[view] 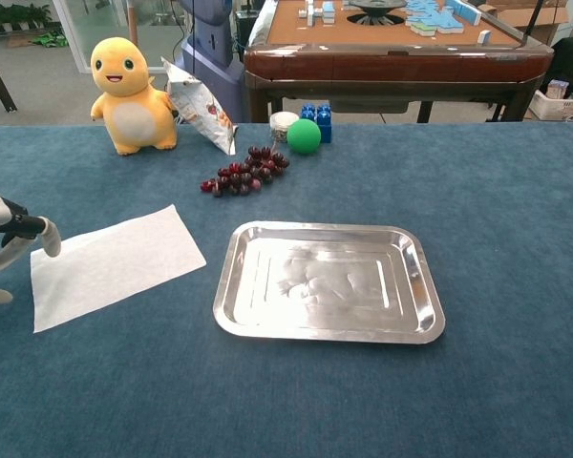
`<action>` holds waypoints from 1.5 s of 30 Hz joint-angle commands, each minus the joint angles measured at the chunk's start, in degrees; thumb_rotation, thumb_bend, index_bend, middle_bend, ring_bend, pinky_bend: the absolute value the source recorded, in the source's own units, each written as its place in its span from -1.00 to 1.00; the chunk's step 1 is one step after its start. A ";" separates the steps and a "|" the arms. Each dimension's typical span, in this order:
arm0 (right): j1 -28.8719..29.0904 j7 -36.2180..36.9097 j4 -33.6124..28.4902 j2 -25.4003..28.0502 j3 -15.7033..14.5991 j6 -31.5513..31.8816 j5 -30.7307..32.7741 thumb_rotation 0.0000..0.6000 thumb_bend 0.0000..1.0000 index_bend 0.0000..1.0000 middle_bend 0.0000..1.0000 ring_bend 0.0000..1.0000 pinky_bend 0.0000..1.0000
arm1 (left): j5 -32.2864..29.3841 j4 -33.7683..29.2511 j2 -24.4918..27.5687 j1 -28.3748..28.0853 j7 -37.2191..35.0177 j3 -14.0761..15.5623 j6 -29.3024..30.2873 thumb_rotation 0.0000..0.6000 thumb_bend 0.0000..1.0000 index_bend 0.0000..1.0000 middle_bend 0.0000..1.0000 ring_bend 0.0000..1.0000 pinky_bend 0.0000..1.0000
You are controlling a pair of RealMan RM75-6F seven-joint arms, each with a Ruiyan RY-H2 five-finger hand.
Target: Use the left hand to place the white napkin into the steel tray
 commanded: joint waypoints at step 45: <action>0.12 0.25 -0.17 0.16 -0.17 -0.21 -0.12 1.00 -0.30 -0.11 -0.31 -0.63 -0.26 | -4.42 7.20 -5.13 -0.04 -4.35 0.72 -3.33 1.00 -0.85 -0.11 0.46 0.11 0.28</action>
